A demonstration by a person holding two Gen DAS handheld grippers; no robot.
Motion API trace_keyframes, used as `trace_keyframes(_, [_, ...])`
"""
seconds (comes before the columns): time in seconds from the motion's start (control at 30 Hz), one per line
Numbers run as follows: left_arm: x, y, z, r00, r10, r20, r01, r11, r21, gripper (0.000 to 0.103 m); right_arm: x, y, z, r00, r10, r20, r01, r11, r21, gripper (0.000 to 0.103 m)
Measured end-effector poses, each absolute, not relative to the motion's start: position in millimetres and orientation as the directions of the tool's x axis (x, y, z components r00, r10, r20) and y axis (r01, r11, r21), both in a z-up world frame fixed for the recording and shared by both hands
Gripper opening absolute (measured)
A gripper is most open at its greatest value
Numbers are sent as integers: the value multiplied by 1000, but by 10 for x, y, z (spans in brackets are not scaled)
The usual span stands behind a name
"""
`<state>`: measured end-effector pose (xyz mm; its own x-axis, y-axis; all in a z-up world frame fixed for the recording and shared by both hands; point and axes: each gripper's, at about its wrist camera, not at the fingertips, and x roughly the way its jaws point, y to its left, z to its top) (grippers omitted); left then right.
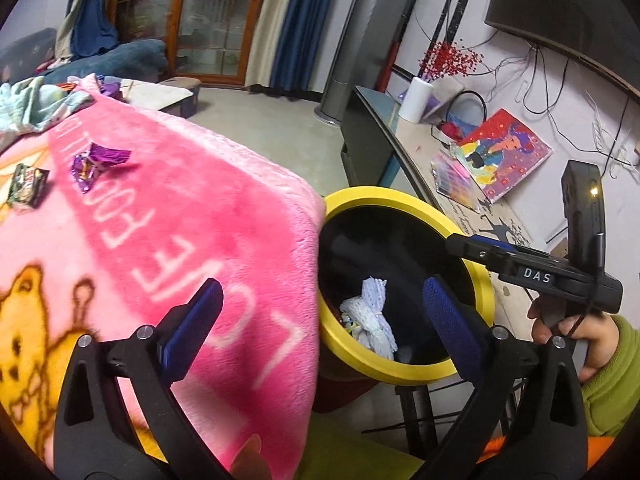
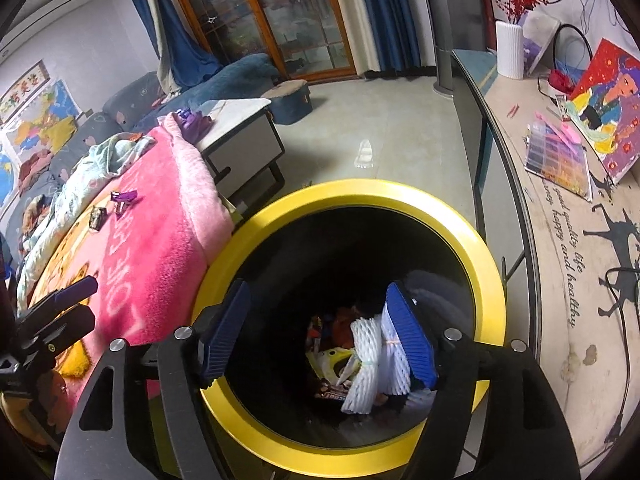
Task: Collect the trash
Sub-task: 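Move both tools back over the green packet and purple wrapper on the blanket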
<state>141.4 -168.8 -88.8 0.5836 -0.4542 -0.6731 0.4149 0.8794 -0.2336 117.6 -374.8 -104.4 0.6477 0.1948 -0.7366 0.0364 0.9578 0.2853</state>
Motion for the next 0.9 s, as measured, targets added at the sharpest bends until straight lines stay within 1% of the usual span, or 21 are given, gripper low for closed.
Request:
trace_keyframes(0.13, [1391,-1622,-835,605,-438,-665,399,889,-222,92,1152,-3681,-967,667,202,-717,21,957,290,71])
trace_keyframes(0.23, [1390,-1536,-793,627,-419,-657,377,901,-214,92,1141,-3611,-873,683,226,-694,-5,952,305,74])
trace_keyframes(0.57, [1395,-1145,-638,695,-358,-623,286,933,-217,92,1089,-3233,-600,723,277,-633,-114,951,287,81])
trace_keyframes(0.9, [1375,-788,-498,751,-294,-592,197,954,-224,92,1097,-2839,-507,709,324,-627,-223,946,236,81])
